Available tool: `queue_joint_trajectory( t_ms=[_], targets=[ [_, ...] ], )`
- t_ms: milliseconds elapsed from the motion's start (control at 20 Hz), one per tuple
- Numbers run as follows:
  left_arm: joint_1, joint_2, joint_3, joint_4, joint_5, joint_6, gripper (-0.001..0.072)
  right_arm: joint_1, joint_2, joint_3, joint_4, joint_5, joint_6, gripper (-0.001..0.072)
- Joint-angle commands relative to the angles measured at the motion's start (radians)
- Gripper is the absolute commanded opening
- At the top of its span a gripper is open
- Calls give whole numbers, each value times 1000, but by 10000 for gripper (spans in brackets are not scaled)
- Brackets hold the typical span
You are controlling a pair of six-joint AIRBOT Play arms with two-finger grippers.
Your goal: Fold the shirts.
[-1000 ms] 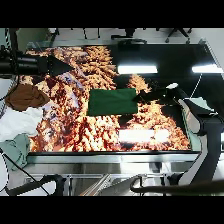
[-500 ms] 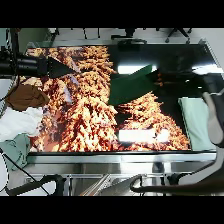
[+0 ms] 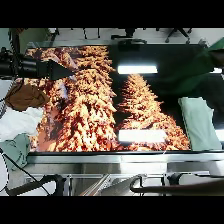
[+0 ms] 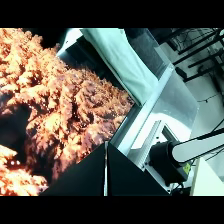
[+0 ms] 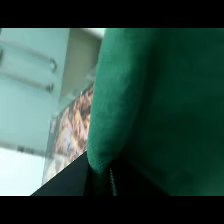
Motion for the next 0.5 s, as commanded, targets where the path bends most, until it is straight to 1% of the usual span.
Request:
queue_joint_trajectory(
  t_ms=[0, 50, 100, 150, 250, 300, 450],
  targets=[
    [1, 0, 0, 1, -5, 9, 14, -133, 72, 2, -126, 92, 156, 19],
    [1, 0, 0, 1, -6, 10, 14, -148, 93, 0, -221, 145, 213, 19],
    [1, 0, 0, 1, -8, 10, 14, -153, 120, 0, -373, 204, 299, 19],
    [1, 0, 0, 1, -7, 11, 14, -153, 146, -2, -528, 262, 363, 19],
    [1, 0, 0, 1, -8, 21, 14, -153, 203, -36, -754, 343, 457, 19],
    [1, 0, 0, 1, -8, 23, 14, -153, 238, -68, -856, 381, 497, 19],
    [1, 0, 0, 1, -8, 26, 14, -153, 330, -203, -1049, 425, 515, 20]
  ],
)
